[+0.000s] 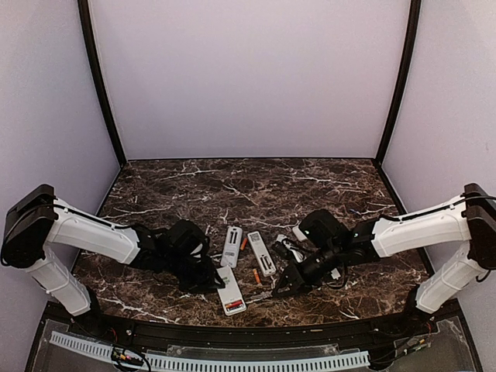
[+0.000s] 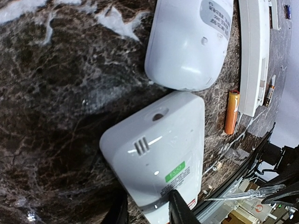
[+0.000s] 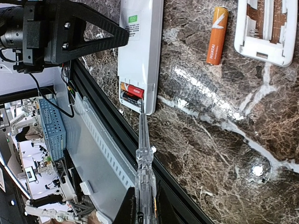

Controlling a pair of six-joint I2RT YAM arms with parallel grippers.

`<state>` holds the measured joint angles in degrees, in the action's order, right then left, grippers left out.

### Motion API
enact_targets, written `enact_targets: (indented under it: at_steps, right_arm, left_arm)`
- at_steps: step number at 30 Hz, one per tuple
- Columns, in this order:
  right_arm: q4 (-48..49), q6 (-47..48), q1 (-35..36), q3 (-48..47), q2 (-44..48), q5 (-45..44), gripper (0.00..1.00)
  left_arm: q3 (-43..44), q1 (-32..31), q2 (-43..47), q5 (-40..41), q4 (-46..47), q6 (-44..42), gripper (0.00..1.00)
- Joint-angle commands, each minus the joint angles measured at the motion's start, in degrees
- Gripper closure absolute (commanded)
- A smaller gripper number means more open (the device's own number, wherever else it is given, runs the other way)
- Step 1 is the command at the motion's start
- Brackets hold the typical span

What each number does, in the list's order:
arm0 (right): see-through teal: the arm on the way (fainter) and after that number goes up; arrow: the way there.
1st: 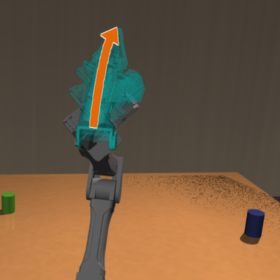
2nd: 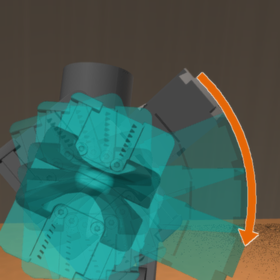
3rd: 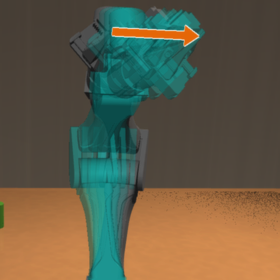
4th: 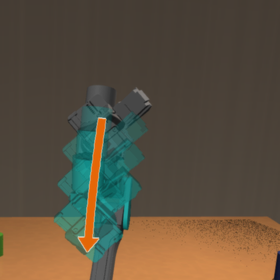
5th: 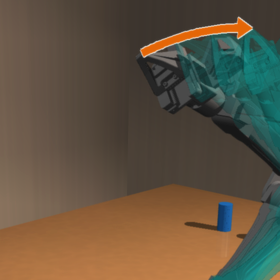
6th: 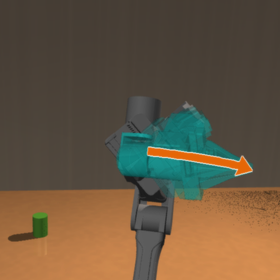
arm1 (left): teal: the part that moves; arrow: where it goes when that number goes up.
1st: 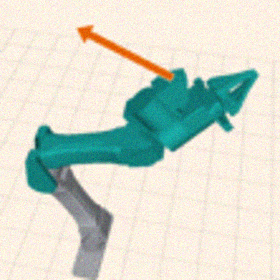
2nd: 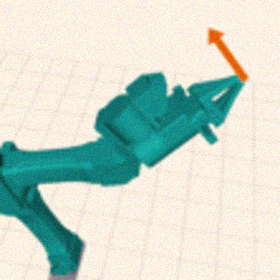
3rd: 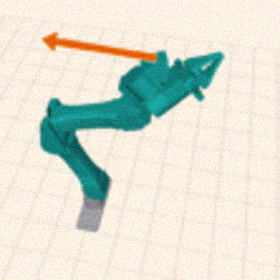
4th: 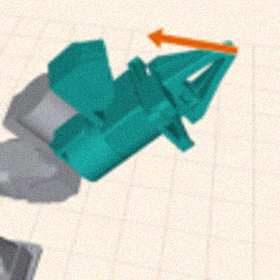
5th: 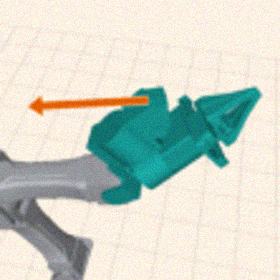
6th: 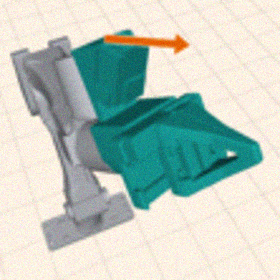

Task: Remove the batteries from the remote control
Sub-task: Hold the remote control without the battery cover at the center of the board, then remove the battery from the remote control without the battery cover.

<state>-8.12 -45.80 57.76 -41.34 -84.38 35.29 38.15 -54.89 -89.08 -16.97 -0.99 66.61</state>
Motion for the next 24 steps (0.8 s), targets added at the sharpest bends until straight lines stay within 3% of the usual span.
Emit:
enact_targets:
  at_steps: [1,24]
  right_arm:
    - [1.09,-0.63,0.72,-0.64,-1.02,0.71,1.00]
    - [1.63,-0.43,1.39,-2.79,-3.70,1.45,1.00]
  left_arm:
    - [-1.31,-0.32,-1.14,-0.39,-1.62,0.09,0.73]
    - [-1.44,-0.35,-0.87,-0.54,-1.91,0.19,0.80]
